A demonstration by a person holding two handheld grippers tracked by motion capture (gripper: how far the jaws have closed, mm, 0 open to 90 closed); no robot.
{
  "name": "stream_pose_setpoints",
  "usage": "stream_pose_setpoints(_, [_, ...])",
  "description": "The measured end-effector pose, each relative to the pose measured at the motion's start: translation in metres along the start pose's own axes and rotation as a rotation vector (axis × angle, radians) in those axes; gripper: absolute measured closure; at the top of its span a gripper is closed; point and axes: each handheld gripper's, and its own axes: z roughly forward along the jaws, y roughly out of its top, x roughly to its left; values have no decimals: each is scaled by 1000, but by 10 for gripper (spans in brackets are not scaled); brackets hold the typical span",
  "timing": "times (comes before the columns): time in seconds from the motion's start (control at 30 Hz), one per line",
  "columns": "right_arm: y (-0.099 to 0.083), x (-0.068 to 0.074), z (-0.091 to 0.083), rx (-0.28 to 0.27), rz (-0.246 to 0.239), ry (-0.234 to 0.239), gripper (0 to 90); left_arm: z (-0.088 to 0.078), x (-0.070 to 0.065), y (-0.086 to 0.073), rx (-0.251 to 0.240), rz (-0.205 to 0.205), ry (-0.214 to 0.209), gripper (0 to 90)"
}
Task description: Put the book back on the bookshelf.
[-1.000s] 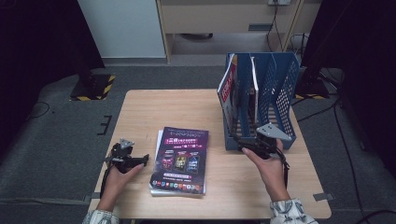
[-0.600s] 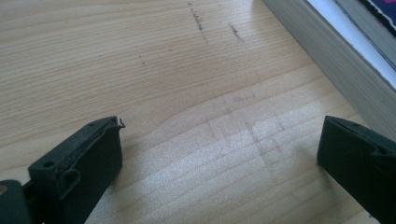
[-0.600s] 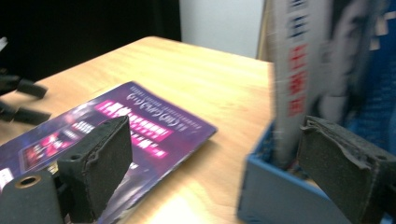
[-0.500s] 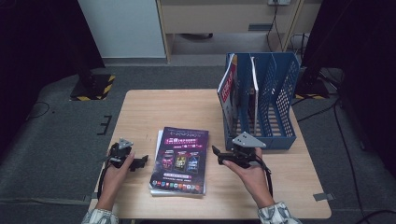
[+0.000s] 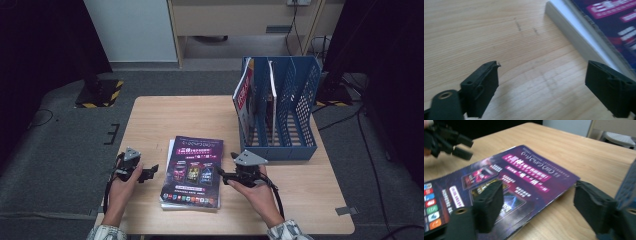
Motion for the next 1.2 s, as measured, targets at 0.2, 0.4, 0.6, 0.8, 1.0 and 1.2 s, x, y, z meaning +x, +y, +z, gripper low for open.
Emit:
stream_pose_setpoints(0.2, [-5,4,5,22,3,28,379,-12,-12,4,-56,-16,-49,232])
stream_pose_setpoints(0.4, [-8,-1,5,25,21,25,447,-13,-25,11,-91,15,-107,415])
stream_pose_setpoints(0.6, [-9,-2,9,35,33,35,437,-2,-42,15,-69,44,-199,532])
stream_pose_setpoints(0.8, [-14,4,11,63,24,44,374,6,-45,14,-39,48,-215,561])
stream_pose_setpoints(1.0, [-13,9,14,77,16,67,321,14,-46,11,3,67,-237,538])
stream_pose_setpoints(1.2, [-14,8,14,93,20,68,303,17,-49,13,0,89,-245,540])
